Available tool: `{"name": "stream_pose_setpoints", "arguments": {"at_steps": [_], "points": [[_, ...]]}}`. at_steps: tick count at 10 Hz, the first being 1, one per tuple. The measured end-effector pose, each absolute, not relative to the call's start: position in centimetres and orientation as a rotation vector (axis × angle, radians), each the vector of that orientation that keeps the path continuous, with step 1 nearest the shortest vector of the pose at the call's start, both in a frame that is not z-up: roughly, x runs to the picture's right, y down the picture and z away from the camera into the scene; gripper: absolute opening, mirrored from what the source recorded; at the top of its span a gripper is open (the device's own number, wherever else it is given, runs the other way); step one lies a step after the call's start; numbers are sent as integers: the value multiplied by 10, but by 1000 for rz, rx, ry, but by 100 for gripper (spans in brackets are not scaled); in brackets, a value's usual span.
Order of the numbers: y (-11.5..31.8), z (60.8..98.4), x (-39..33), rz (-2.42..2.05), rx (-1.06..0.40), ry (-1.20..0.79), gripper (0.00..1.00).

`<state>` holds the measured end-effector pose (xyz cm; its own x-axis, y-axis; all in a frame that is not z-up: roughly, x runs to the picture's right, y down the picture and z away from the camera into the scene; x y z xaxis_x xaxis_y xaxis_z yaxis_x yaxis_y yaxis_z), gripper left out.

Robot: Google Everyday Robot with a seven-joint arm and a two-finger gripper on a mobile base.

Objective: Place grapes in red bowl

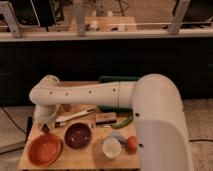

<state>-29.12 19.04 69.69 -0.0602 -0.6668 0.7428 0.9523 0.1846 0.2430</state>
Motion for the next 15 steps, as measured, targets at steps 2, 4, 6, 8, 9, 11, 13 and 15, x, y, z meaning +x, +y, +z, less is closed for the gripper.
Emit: {"name": "stream_pose_setpoints", "arguments": {"at_steps": [2,4,6,8,9,11,13,15], "points": [[195,691,-295,-1398,-410,-897,4],[199,683,-298,-1404,-407,-915,4],[205,672,-303,-1417,-404,-936,4],[210,661,-308,-1426,-419,-958,4],[213,656,-312,-1427,-429,-972,4],[219,650,-319,-1426,-460,-1017,4],[223,647,-321,-1415,-497,-1058,4],[230,647,-325,-1412,-559,-1114,4]]}}
